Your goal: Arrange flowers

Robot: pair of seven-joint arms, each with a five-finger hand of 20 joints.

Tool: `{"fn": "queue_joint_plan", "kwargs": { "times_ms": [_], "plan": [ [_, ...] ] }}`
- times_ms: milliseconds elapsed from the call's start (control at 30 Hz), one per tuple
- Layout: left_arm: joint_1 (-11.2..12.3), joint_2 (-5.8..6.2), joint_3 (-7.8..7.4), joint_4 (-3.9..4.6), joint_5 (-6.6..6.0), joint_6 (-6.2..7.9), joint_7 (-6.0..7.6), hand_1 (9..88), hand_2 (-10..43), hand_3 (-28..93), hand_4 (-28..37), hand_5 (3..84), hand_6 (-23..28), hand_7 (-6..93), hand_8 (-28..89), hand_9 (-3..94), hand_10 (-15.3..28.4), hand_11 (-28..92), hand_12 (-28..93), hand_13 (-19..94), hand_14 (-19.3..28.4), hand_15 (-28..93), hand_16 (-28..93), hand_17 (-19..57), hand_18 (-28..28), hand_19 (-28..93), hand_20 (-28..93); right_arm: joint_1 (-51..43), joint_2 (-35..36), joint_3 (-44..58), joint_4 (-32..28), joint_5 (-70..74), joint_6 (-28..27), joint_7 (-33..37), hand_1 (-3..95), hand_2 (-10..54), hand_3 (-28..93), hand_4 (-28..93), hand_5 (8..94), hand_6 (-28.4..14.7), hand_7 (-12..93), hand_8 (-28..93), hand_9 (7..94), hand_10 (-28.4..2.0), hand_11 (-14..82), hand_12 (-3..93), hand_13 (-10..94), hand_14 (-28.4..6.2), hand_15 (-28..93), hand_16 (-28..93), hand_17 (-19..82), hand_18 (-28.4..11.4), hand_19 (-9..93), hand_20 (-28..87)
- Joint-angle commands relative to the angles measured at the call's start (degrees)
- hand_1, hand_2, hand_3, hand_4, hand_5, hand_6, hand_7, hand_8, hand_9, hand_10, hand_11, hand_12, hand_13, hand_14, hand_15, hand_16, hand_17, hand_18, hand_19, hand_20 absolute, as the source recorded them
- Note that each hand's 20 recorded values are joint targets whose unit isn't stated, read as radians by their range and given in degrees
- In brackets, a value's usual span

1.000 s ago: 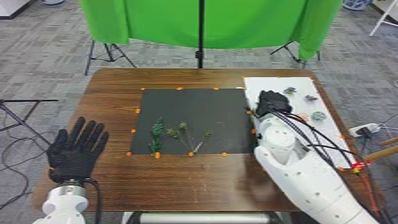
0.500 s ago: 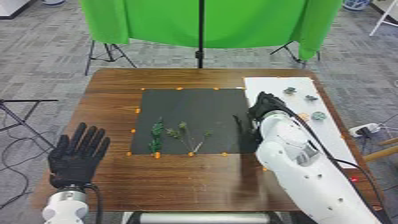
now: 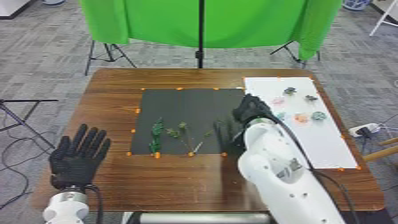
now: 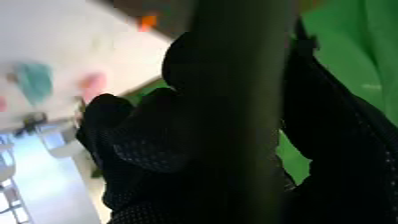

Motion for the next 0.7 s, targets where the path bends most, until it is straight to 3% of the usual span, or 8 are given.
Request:
{"fn": "queue_joint_plan", "kwargs": {
  "times_ms": [33, 233, 700],
  "plan": [
    [-0.6, 0.57, 0.63, 0.65, 0.03, 0.70, -1.04, 27.3, 13.0, 81, -28.3, 41.9, 8.8, 10.3, -10, 40.2, 15.8, 20, 10, 31, 16.5, 34, -7, -6.0, 14.3, 35, 13, -3.7, -2.2, -3.5, 3.2, -4.8, 6.4, 0.4, 47.3, -9.5, 83, -10, 79.4, -2.7, 38, 21, 89.0, -10.6, 41.6, 41.7, 84, -9.9, 73, 37, 51, -28.4, 93, 62],
    [-0.9, 0.49, 0.50, 0.94, 0.03, 0.96, -1.56, 27.3, 13.1, 81, -28.3, 41.9, 8.9, 10.5, -10, 40.3, 15.8, 21, 10, 31, 16.5, 34, -7, -6.1, 14.4, 35, 13, -4.3, -2.4, -3.9, 3.3, -4.2, 6.9, 0.1, 47.8, -9.5, 81, -12, 76.6, -2.8, 42, 17, 87.4, -11.3, 44.5, 40.3, 84, -9.8, 73, 37, 51, -28.4, 93, 62],
    [-0.4, 0.24, 0.65, 0.72, -0.14, 1.22, -1.41, 27.2, 13.1, 81, -28.3, 42.1, 9.0, 10.7, -10, 40.3, 15.9, 21, 10, 31, 16.5, 34, -7, -6.1, 14.4, 35, 13, -4.9, -2.6, -3.0, 2.9, -2.6, 5.2, 0.3, 42.2, -9.5, 81, -12, 72.4, -7.0, 29, 14, 83.6, -14.5, 46.3, 33.5, 80, -11.0, 74, 37, 48, -28.4, 93, 63]
  ]
}}
